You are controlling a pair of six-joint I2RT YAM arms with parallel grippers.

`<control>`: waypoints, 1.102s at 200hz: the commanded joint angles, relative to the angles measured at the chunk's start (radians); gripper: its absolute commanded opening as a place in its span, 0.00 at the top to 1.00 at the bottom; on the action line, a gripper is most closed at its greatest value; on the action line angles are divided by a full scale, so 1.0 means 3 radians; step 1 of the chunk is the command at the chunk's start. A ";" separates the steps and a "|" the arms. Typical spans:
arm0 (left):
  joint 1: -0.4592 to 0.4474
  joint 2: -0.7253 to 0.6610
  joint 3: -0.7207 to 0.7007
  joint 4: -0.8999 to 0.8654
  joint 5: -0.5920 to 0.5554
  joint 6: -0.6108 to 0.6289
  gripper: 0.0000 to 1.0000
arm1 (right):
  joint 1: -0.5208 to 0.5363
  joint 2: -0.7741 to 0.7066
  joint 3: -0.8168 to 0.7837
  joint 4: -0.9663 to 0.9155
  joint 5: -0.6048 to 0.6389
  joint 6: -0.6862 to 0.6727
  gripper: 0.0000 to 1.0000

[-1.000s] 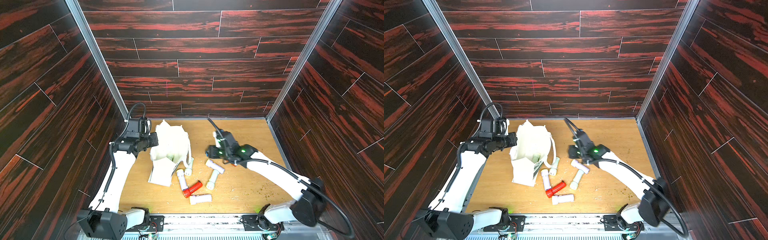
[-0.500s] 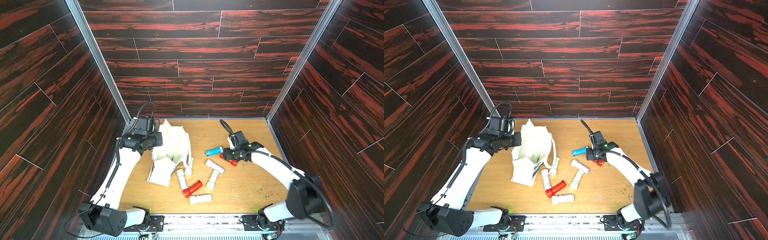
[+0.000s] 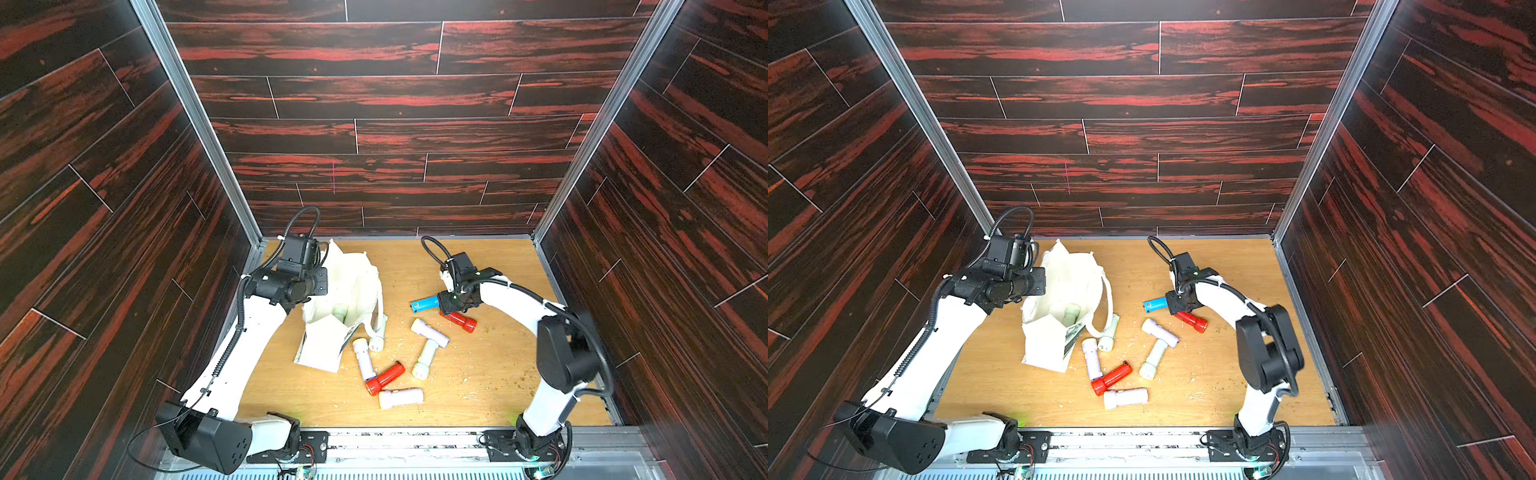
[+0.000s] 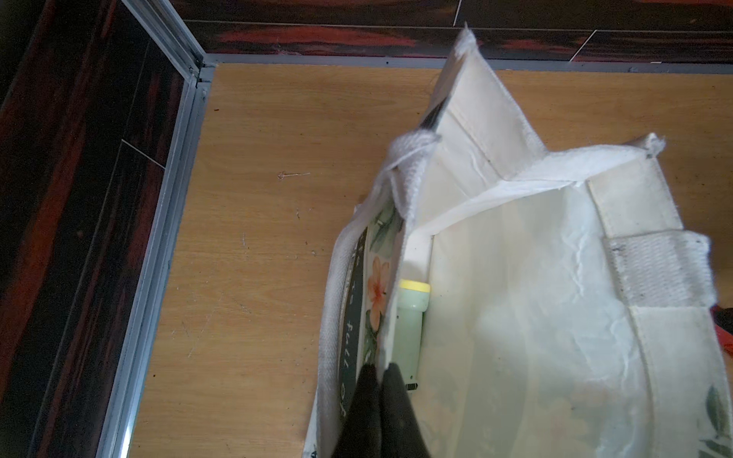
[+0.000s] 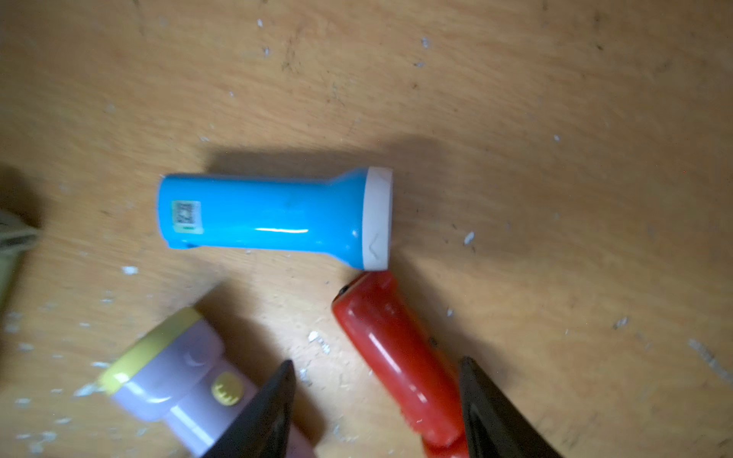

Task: Put the flashlights into the tote bags
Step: Pick up the flashlight from the center of the board.

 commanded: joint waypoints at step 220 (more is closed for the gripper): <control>-0.0022 -0.0012 0.0021 -0.0140 -0.0006 0.0025 1.00 | -0.0031 0.0741 0.0307 -0.0207 0.0162 -0.0704 0.58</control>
